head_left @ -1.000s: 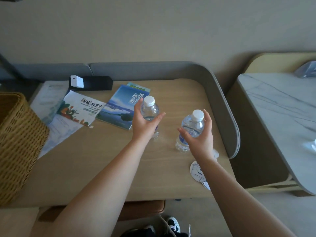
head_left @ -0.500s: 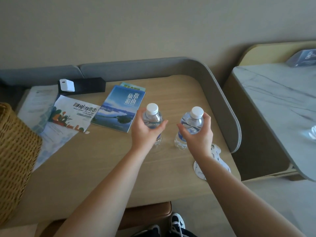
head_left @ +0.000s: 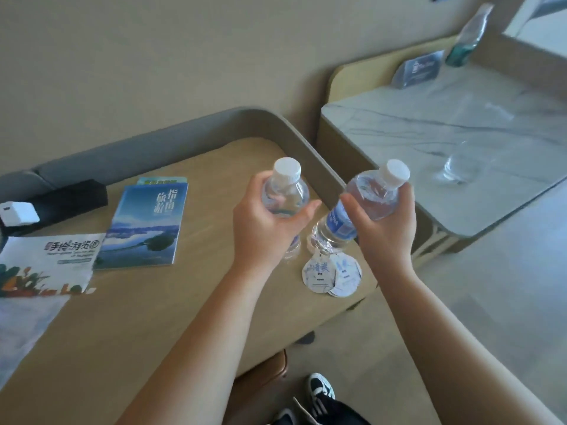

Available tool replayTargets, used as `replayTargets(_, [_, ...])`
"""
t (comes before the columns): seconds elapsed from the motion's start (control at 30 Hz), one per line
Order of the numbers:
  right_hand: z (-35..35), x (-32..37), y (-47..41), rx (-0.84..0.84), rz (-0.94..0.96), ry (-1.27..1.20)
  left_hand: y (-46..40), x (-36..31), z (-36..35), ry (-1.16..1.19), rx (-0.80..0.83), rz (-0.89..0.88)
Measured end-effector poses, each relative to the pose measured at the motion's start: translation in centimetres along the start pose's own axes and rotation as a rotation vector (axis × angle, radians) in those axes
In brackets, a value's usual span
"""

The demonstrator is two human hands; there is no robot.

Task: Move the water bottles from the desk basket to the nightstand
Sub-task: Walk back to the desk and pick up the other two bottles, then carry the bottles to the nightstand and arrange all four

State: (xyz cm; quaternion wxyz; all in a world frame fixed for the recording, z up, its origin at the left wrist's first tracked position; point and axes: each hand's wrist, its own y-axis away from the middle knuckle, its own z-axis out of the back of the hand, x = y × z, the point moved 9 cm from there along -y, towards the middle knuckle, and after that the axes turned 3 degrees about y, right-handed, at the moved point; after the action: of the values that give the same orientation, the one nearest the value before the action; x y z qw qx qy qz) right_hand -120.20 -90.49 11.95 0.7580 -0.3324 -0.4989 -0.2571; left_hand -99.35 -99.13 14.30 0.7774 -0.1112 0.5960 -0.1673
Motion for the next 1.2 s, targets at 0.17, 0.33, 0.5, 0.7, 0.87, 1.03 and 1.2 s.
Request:
replayTargets(0.17, [9.5,-2.6,0.8,-0.219,-0.053,0.041,2.5,-3.3,-8.6,0.134,0.243,-0.026])
replayTargets(0.33, [19.2,-6.4,2.9,-0.406,-0.116,0.078,7.1,-6.2,-18.0,0.200,0.484,-0.016])
replayTargets(0.5, [29.7,-10.1,5.4,-0.575,-0.181,0.187,12.3,-9.7,-27.3,0.221,0.684,-0.043])
replayTargets(0.7, [42.7,-15.3,7.7,-0.752,-0.243,0.244,19.8,-14.3,-39.6,0.247,0.854,-0.067])
replayTargets(0.87, [54.4,-19.7,8.9,-0.860,-0.287,0.258,26.9,-19.5,-50.8,0.282,0.970,-0.089])
replayTargets(1.03, [65.4,-23.1,10.3,-1.005,-0.350,0.336,33.1,-24.3,-60.4,0.300,1.068,-0.082])
replayTargets(1.2, [73.5,-26.6,10.0,-1.110,-0.421,0.369,36.8,-27.8,-68.6,0.267,1.174,-0.117])
